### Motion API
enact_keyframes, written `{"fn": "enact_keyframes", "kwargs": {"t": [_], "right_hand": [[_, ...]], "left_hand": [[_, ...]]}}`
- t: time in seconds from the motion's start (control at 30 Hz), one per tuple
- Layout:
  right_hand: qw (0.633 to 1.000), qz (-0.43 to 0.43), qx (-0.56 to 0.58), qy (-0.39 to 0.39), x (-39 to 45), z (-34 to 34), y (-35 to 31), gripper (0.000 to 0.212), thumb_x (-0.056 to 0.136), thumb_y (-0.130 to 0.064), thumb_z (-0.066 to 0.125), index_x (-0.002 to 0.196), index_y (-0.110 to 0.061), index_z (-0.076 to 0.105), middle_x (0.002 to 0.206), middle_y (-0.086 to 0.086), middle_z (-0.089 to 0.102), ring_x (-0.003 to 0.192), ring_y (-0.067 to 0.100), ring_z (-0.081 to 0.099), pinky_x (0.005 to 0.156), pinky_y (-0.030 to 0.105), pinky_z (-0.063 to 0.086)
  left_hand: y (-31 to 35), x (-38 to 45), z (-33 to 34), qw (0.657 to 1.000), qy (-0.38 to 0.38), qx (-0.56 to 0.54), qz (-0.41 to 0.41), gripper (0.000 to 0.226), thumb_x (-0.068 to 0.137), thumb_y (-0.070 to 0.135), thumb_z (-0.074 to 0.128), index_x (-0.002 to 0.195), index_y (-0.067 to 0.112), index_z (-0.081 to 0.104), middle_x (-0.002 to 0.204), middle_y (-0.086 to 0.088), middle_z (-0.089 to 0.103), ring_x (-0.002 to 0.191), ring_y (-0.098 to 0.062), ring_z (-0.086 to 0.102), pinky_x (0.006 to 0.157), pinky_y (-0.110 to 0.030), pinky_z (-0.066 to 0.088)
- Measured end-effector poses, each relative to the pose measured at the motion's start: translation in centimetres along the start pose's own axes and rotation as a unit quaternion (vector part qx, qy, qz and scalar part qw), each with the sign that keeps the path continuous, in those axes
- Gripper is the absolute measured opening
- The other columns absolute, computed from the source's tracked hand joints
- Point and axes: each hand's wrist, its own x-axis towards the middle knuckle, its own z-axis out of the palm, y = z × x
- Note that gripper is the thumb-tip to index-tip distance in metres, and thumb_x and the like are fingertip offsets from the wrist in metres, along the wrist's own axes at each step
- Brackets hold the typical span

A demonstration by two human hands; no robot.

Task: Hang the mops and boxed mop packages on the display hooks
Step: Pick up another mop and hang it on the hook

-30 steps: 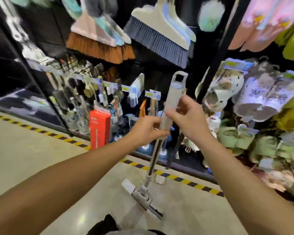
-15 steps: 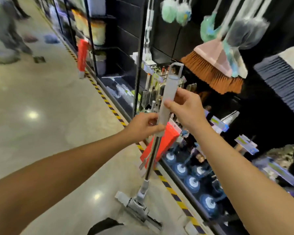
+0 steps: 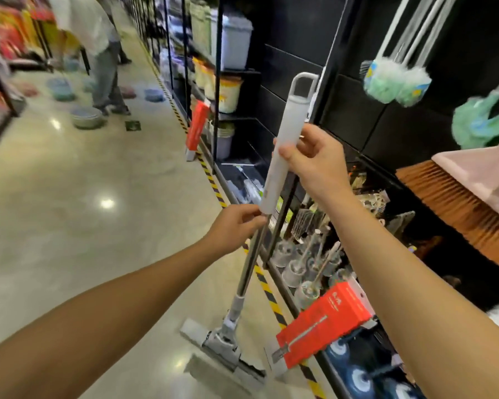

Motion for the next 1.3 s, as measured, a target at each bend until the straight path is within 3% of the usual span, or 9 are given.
{"fn": "enact_keyframes", "kwargs": {"t": [0.07, 0.23, 0.43, 0.5, 0.63, 0.73, 0.87, 1.0, 1.3], "right_hand": [[1.000, 0.006, -0.021, 0.003, 2.7, 1.5, 2.0, 0.013, 0.093, -0.012, 0.068, 0.104, -0.019, 0.067, 0.093, -0.010, 0.071, 0.086, -0.001, 0.067, 0.077, 0.023, 0.057], [0.999, 0.038, -0.011, -0.029, 10.8, 5.6, 9.0, 0.014, 0.091, -0.017, 0.071, 0.101, -0.026, 0.066, 0.092, -0.008, 0.071, 0.089, 0.011, 0.069, 0.076, 0.025, 0.057], [0.997, 0.045, 0.002, -0.061, 23.5, 9.4, 15.2, 0.013, 0.093, -0.024, 0.069, 0.100, -0.033, 0.064, 0.098, -0.005, 0.072, 0.096, 0.013, 0.069, 0.087, 0.041, 0.059], [0.997, 0.033, -0.002, -0.067, 27.7, 10.5, 16.7, 0.014, 0.093, -0.027, 0.068, 0.098, -0.039, 0.062, 0.098, -0.010, 0.072, 0.097, 0.011, 0.069, 0.088, 0.046, 0.059], [0.998, 0.015, 0.002, -0.056, 35.4, 12.8, 18.9, 0.017, 0.094, -0.026, 0.066, 0.096, -0.041, 0.060, 0.092, -0.019, 0.069, 0.089, -0.003, 0.068, 0.087, 0.039, 0.060], [0.999, 0.005, -0.010, -0.039, 41.0, 14.4, 20.4, 0.016, 0.094, -0.023, 0.066, 0.092, -0.039, 0.060, 0.088, -0.020, 0.067, 0.082, -0.011, 0.066, 0.084, 0.033, 0.061], [1.000, 0.002, -0.027, -0.012, 48.2, 16.4, 23.0, 0.009, 0.096, -0.021, 0.065, 0.098, -0.030, 0.063, 0.090, -0.017, 0.069, 0.085, -0.003, 0.068, 0.079, 0.026, 0.059], [0.997, -0.001, -0.062, 0.052, 54.8, 18.2, 24.9, 0.009, 0.097, -0.021, 0.064, 0.105, -0.024, 0.066, 0.094, -0.014, 0.070, 0.087, -0.004, 0.066, 0.073, 0.015, 0.053], [0.973, 0.028, -0.151, 0.169, 66.7, 18.0, 27.2, 0.007, 0.097, -0.027, 0.064, 0.093, -0.032, 0.063, 0.088, -0.020, 0.068, 0.086, 0.003, 0.068, 0.080, 0.036, 0.059]], "left_hand": [[-1.0, 2.8, -1.4, 1.000, 0.015, 0.007, -0.010, 0.018, 0.092, 0.023, 0.061, 0.104, 0.019, 0.075, 0.090, -0.005, 0.073, 0.088, -0.023, 0.070, 0.080, -0.050, 0.059], [-4.1, 11.7, -5.3, 0.998, 0.054, 0.015, -0.020, 0.016, 0.085, 0.033, 0.059, 0.082, 0.042, 0.071, 0.082, 0.001, 0.072, 0.086, -0.026, 0.069, 0.082, -0.053, 0.058], [-6.8, 23.9, -10.3, 0.995, 0.091, 0.021, -0.029, 0.015, 0.095, 0.013, 0.062, 0.097, 0.023, 0.073, 0.089, -0.010, 0.073, 0.086, -0.023, 0.069, 0.084, -0.055, 0.057], [-7.9, 27.8, -12.0, 0.994, 0.099, 0.023, -0.037, 0.012, 0.095, 0.015, 0.062, 0.099, 0.017, 0.074, 0.092, -0.018, 0.072, 0.083, -0.027, 0.068, 0.082, -0.056, 0.056], [-9.1, 35.0, -15.3, 0.994, 0.103, 0.022, -0.026, 0.021, 0.090, 0.030, 0.062, 0.101, 0.017, 0.074, 0.093, -0.010, 0.075, 0.090, -0.030, 0.071, 0.080, -0.052, 0.058], [-10.2, 40.7, -17.7, 0.995, 0.095, 0.030, -0.021, 0.020, 0.095, 0.022, 0.060, 0.105, 0.010, 0.073, 0.094, -0.016, 0.073, 0.089, -0.031, 0.071, 0.078, -0.052, 0.059], [-12.5, 48.5, -21.0, 0.996, 0.078, 0.033, 0.010, 0.026, 0.090, 0.037, 0.060, 0.096, 0.015, 0.073, 0.085, -0.015, 0.072, 0.082, -0.031, 0.070, 0.073, -0.052, 0.059], [-13.8, 56.3, -24.0, 0.998, 0.042, 0.017, 0.040, 0.018, 0.096, 0.021, 0.060, 0.101, 0.010, 0.073, 0.087, -0.014, 0.073, 0.081, -0.025, 0.071, 0.073, -0.051, 0.059], [-14.1, 71.7, -27.6, 0.992, -0.059, -0.016, 0.107, 0.016, 0.092, 0.029, 0.062, 0.095, 0.020, 0.075, 0.081, -0.015, 0.072, 0.078, -0.036, 0.070, 0.066, -0.051, 0.060]]}}
